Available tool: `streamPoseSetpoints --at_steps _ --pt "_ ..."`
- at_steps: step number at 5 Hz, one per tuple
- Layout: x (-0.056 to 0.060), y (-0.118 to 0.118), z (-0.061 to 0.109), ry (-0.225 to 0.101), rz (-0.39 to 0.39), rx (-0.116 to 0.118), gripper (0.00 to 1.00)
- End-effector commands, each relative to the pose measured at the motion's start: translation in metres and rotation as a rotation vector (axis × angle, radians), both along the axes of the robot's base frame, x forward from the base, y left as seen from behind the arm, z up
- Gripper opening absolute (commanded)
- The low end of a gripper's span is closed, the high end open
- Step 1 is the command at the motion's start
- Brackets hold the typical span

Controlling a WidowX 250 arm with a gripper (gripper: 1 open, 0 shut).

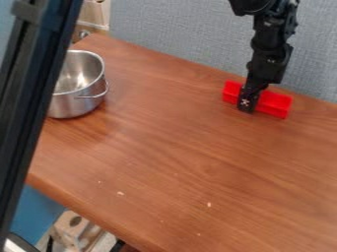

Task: Put the red object in the metal pot

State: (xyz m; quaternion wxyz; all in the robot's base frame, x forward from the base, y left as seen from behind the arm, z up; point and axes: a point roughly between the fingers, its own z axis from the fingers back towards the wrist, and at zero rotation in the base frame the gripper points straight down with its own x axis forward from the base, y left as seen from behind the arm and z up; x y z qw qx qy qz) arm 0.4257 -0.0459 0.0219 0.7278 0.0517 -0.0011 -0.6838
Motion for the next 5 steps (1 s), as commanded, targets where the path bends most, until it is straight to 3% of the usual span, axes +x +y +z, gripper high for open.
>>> streamPoseSetpoints --at_steps 1,4,5 --pt "-0.0039 0.0062 -0.0079 0.012 -0.011 0.010 0.00" --pt "-0.0068 0.0072 -0.0159 0.015 -0.046 0.026 0.00" --pt "-0.0107 0.0086 -0.0114 0.019 -0.045 0.024 0.00"
